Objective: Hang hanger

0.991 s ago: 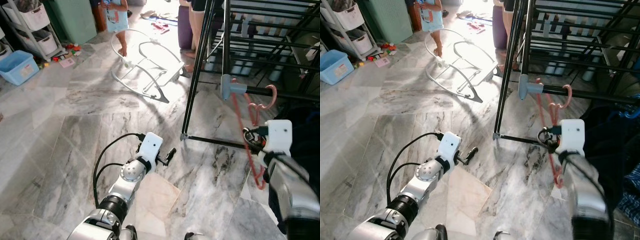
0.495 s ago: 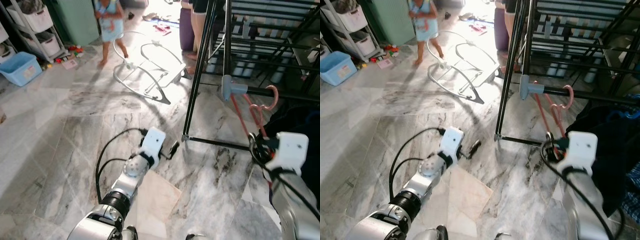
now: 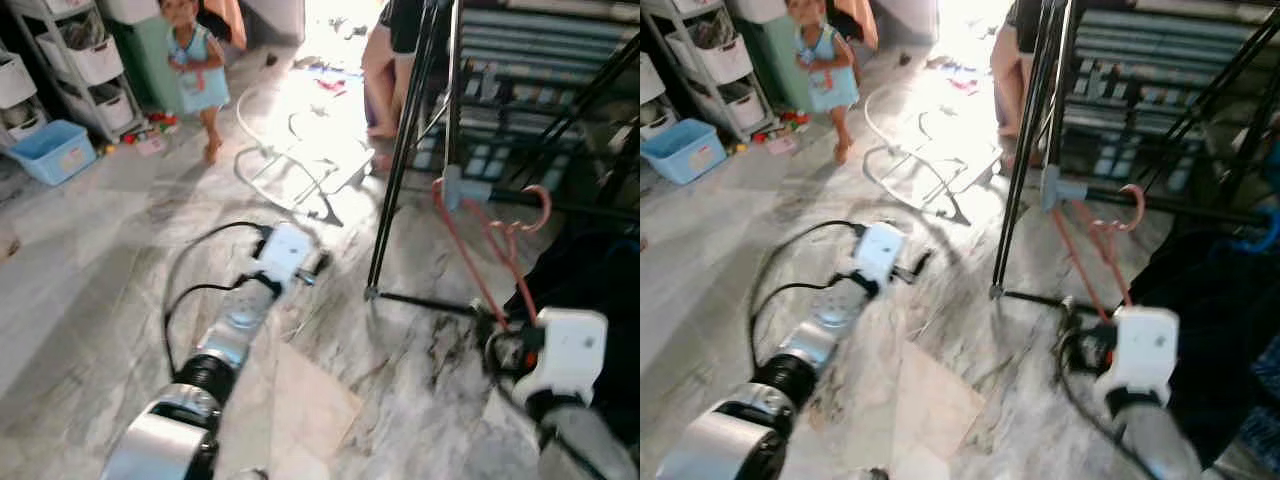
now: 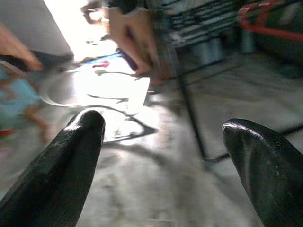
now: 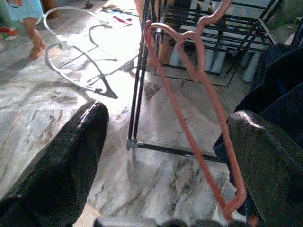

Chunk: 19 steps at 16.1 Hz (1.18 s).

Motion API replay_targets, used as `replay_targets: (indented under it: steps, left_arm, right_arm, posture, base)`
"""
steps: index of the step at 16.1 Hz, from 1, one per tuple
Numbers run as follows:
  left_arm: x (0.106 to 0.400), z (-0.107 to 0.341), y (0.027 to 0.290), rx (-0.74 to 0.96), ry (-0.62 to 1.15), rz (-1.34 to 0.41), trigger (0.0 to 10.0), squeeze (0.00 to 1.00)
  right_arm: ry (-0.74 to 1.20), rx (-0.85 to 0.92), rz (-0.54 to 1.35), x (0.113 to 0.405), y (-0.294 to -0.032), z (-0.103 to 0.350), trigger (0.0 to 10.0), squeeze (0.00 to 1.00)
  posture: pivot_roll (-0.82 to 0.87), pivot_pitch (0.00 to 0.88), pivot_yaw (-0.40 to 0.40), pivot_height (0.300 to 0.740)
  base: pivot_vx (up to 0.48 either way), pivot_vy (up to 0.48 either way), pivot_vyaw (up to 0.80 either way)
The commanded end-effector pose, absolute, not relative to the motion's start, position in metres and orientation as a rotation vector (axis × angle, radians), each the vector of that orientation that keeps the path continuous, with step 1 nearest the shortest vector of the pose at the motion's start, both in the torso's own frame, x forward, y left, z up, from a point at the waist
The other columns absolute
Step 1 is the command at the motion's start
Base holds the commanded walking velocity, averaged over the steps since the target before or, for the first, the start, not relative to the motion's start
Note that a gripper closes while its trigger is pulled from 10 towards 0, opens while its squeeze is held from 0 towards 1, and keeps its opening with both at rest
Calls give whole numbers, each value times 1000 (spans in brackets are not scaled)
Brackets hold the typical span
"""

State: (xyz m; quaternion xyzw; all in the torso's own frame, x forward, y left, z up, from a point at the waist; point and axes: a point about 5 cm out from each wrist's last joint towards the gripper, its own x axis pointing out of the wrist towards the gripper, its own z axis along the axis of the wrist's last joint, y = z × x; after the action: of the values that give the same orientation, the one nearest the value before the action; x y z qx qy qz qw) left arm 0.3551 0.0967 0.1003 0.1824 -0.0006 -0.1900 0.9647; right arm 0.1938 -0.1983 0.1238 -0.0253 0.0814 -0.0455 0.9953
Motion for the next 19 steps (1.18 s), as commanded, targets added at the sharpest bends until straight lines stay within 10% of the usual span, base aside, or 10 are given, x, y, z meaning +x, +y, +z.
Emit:
replay_targets:
  steps: [1, 5, 14, 19]
  left_arm:
    - [352, 93, 110, 402, 6, -290, 10000, 0]
    - [340, 75, 159, 360, 89, 34, 10000, 0]
    - [332, 67, 144, 431, 79, -110, 10000, 0]
    - [340, 74, 125, 415, 65, -145, 10000, 0]
  right_arm:
    - [152, -39, -73, 192, -192, 124, 10000, 1000]
    - [104, -1, -117, 213, -183, 118, 10000, 1000]
    - [66, 53, -119, 226, -164, 103, 10000, 973]
    - [60, 57, -193, 222, -171, 99, 10000, 490]
  posture:
    - [-15, 0, -38, 740]
    - [37, 0, -59, 740]
    - [87, 0, -52, 740]
    - [68, 0, -39, 740]
  base:
    - [0, 0, 0]
    - [0, 0, 0]
    - [0, 0, 0]
    - [0, 0, 0]
